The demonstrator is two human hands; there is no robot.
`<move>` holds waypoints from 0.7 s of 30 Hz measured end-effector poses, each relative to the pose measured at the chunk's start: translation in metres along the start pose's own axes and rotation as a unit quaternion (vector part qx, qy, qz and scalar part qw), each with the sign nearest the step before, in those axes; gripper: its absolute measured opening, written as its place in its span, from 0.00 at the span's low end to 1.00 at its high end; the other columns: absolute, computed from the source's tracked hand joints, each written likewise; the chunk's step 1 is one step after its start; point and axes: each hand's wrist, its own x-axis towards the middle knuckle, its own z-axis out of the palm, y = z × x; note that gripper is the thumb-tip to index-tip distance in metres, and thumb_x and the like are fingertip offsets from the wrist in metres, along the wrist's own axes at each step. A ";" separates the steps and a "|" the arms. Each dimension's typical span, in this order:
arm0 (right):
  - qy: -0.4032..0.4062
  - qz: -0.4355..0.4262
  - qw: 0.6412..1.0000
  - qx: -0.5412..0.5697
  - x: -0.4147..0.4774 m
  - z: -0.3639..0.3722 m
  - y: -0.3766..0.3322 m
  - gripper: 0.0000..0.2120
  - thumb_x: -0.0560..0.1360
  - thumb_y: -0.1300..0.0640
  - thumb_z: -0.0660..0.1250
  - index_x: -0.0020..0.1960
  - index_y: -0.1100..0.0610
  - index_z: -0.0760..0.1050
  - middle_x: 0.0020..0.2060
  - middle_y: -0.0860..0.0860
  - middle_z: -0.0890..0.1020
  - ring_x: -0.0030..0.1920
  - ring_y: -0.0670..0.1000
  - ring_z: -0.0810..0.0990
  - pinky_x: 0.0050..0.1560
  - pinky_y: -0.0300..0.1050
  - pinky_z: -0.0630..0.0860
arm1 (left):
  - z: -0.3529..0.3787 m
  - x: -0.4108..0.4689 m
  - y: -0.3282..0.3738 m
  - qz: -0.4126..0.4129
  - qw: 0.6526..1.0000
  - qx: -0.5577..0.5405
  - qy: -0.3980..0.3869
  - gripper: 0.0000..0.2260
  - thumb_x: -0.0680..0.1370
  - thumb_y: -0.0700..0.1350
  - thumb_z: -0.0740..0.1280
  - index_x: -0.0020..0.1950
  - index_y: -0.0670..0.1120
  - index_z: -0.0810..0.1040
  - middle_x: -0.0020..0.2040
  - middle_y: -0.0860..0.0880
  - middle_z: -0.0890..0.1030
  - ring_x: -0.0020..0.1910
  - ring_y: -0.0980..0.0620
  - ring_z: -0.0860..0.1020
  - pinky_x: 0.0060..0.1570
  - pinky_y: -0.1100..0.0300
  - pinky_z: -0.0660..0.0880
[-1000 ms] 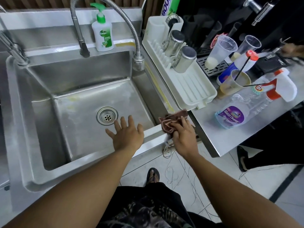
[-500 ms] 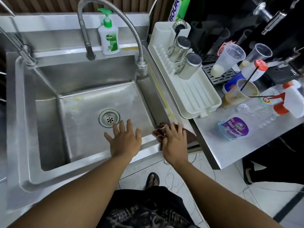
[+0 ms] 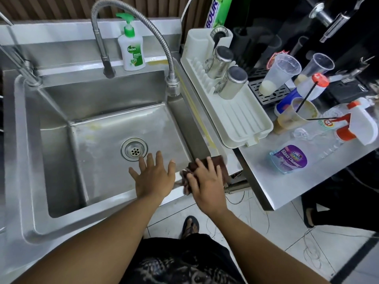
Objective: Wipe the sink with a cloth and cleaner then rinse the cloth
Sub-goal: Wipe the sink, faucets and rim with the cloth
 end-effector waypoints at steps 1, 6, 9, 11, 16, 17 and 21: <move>0.026 0.017 0.999 -0.029 0.005 0.001 0.012 0.15 0.81 0.45 0.54 0.51 0.51 0.75 0.75 0.51 0.69 0.79 0.58 0.55 0.75 0.66 0.53 | 0.000 0.000 -0.001 0.002 1.000 0.000 -0.001 0.31 0.81 0.66 0.41 0.82 0.53 0.52 0.82 0.46 0.55 0.81 0.41 0.48 0.74 0.32 0.45; 0.070 0.217 0.972 -0.051 0.031 -0.013 0.028 0.31 0.77 0.49 0.51 0.78 0.59 0.59 0.79 0.62 0.57 0.79 0.65 0.51 0.77 0.64 0.49 | 0.000 0.000 -0.001 0.005 1.000 -0.004 -0.002 0.32 0.81 0.66 0.41 0.82 0.52 0.52 0.82 0.46 0.55 0.81 0.41 0.48 0.74 0.33 0.46; 0.024 0.104 0.992 -0.065 0.015 0.005 -0.009 0.30 0.79 0.50 0.51 0.77 0.63 0.60 0.75 0.60 0.65 0.78 0.62 0.59 0.77 0.62 0.56 | 0.001 0.001 -0.001 0.002 1.000 -0.010 0.000 0.31 0.82 0.65 0.41 0.82 0.52 0.52 0.82 0.46 0.56 0.81 0.41 0.48 0.74 0.33 0.47; -0.030 0.024 0.997 -0.071 0.003 0.009 -0.019 0.31 0.80 0.48 0.48 0.78 0.64 0.59 0.77 0.60 0.63 0.79 0.61 0.57 0.78 0.59 0.53 | 0.001 0.000 -0.001 0.003 1.000 -0.019 0.011 0.30 0.82 0.64 0.41 0.81 0.52 0.53 0.81 0.46 0.57 0.81 0.41 0.49 0.74 0.33 0.48; 0.023 0.156 0.978 -0.136 0.031 -0.017 0.036 0.32 0.77 0.47 0.48 0.78 0.58 0.60 0.76 0.69 0.56 0.76 0.69 0.54 0.76 0.63 0.54 | -0.001 -0.001 -0.002 0.007 0.999 -0.036 0.017 0.30 0.82 0.63 0.40 0.81 0.52 0.54 0.81 0.47 0.58 0.80 0.42 0.51 0.74 0.33 0.49; 0.017 0.194 0.970 -0.143 0.034 -0.020 0.040 0.33 0.77 0.47 0.45 0.80 0.58 0.56 0.78 0.68 0.54 0.78 0.69 0.51 0.77 0.62 0.49 | -0.001 -0.001 -0.002 0.006 0.999 -0.037 0.017 0.30 0.82 0.63 0.40 0.81 0.52 0.54 0.81 0.47 0.58 0.80 0.42 0.51 0.74 0.33 0.49; 0.036 0.131 0.984 -0.118 0.018 0.005 -0.001 0.31 0.81 0.48 0.42 0.80 0.62 0.55 0.79 0.63 0.58 0.80 0.64 0.52 0.78 0.60 0.52 | -0.002 -0.002 -0.001 0.005 0.999 -0.047 0.025 0.30 0.83 0.63 0.40 0.81 0.51 0.55 0.80 0.47 0.60 0.80 0.43 0.51 0.74 0.33 0.49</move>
